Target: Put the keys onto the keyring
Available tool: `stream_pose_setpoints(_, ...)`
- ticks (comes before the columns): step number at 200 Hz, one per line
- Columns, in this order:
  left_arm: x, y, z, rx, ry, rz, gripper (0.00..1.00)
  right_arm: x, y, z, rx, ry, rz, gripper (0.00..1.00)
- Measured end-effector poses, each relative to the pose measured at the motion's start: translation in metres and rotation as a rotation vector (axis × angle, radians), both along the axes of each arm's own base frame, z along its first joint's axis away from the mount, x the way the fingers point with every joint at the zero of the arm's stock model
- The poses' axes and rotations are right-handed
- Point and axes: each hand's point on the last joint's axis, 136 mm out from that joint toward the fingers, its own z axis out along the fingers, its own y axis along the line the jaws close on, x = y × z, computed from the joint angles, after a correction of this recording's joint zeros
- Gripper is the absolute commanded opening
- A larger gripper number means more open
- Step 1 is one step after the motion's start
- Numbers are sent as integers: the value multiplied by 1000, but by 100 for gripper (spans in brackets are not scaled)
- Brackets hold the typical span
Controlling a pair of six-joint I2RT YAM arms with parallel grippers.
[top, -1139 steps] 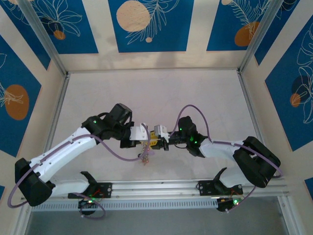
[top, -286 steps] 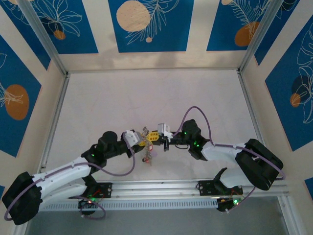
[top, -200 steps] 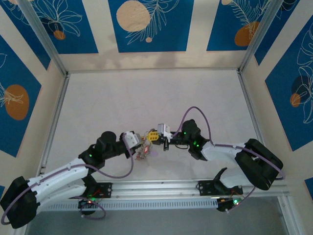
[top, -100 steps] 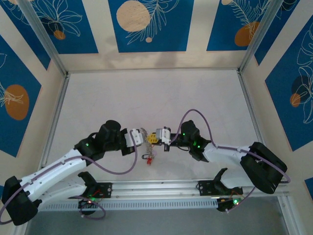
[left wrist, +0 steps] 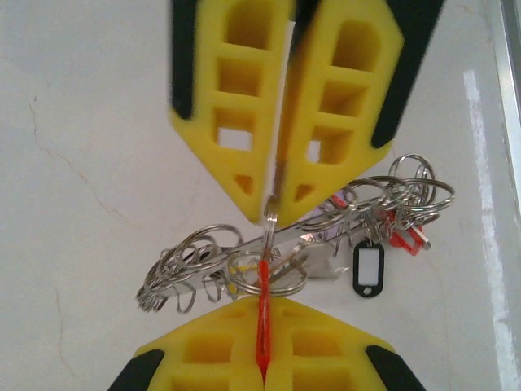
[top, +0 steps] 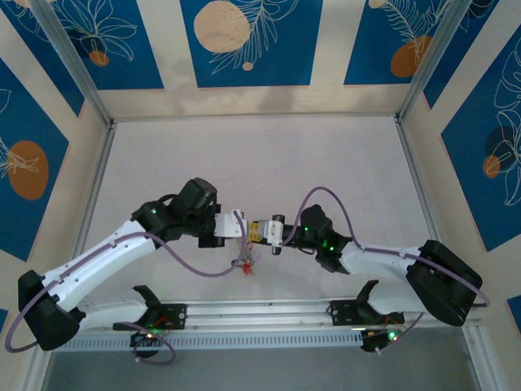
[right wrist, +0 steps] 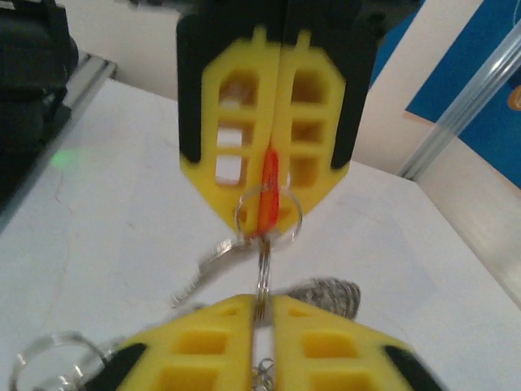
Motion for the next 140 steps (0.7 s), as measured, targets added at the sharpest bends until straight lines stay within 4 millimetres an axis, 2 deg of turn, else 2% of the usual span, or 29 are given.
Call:
stream_pose_setpoints(39,11,-5,24,47,-78,-73,0,7,-24,-31,-42,73,-78,30)
stream_pose_setpoints(56,20,-6,30,87,-120,-100,0,12,-33,-29,-29,74,-109,32)
stream_pose_setpoints(93,41,-9,36,197,-217,-164,0,26,-57,-12,36,67,-195,37)
stream_pose_setpoints(110,52,-13,47,225,-268,-197,0,35,-71,-8,63,75,-247,46)
stream_pose_setpoints(117,57,-16,52,232,-290,-206,0,38,-76,-7,73,80,-267,55)
stream_pose_setpoints(132,69,-21,66,250,-349,-225,0,45,-88,-4,100,100,-313,65)
stream_pose_setpoints(137,73,-22,71,257,-371,-230,0,47,-93,-3,106,100,-330,94)
stream_pose_setpoints(140,75,-23,72,262,-382,-234,0,49,-95,-2,112,106,-339,100)
